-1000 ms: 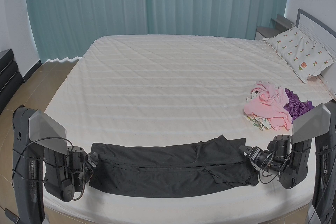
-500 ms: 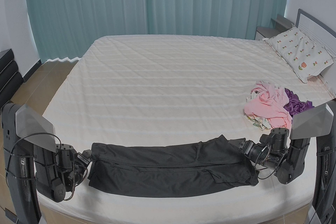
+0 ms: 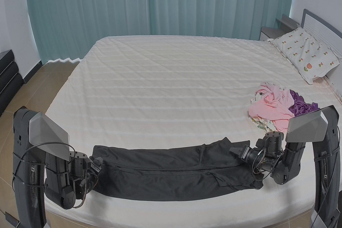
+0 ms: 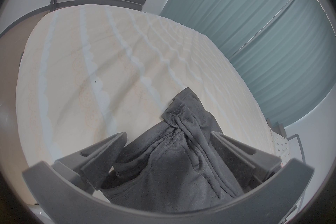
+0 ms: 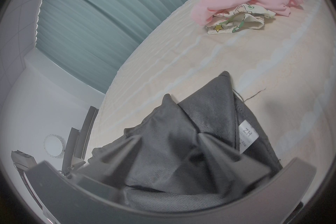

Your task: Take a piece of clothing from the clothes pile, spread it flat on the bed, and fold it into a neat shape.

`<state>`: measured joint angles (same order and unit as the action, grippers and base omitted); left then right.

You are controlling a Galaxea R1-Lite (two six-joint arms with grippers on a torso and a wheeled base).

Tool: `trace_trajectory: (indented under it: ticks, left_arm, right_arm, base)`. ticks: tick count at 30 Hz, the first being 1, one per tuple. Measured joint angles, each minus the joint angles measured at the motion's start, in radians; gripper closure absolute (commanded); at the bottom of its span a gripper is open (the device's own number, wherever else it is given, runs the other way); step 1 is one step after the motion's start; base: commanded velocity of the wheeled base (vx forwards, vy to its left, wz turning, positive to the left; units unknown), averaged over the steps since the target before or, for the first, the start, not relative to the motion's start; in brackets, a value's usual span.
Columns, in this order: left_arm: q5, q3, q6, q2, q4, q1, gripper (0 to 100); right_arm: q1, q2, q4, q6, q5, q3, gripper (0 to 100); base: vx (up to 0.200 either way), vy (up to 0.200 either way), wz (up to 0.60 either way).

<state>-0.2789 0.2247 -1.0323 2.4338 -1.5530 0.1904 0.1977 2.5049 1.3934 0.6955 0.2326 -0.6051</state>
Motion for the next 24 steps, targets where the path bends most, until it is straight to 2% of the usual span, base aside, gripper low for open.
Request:
trace_trajectory:
  ticks: [8, 14, 17, 18, 24]
  left_arm:
    - [0.000, -0.001, 0.000, 0.008, 0.000, 0.001, 0]
    - [0.000, -0.003, 0.000, 0.010, 0.000, 0.001, 0]
    - [0.000, -0.002, -0.001, 0.010, 0.000, 0.001, 0]
    - [0.000, -0.002, -0.001, 0.010, 0.000, 0.001, 0]
    - [-0.001, -0.006, -0.018, 0.007, 0.000, -0.004, 0]
  right_arm:
    - [-0.010, 0.009, 0.028, 0.002, -0.002, 0.042, 100]
    - [-0.016, 0.011, 0.151, 0.001, -0.003, 0.113, 100]
    - [-0.018, 0.014, 0.158, 0.000, -0.003, 0.144, 100]
    - [-0.018, 0.015, 0.159, 0.000, -0.003, 0.151, 0]
    - [-0.023, 0.014, 0.159, 0.000, -0.003, 0.179, 0]
  base:
    - [0.000, 0.000, 0.00]
    - [0.000, 0.000, 0.00]
    - [0.000, 0.000, 0.00]
    - [0.000, 0.000, 0.00]
    - [0.000, 0.000, 0.00]
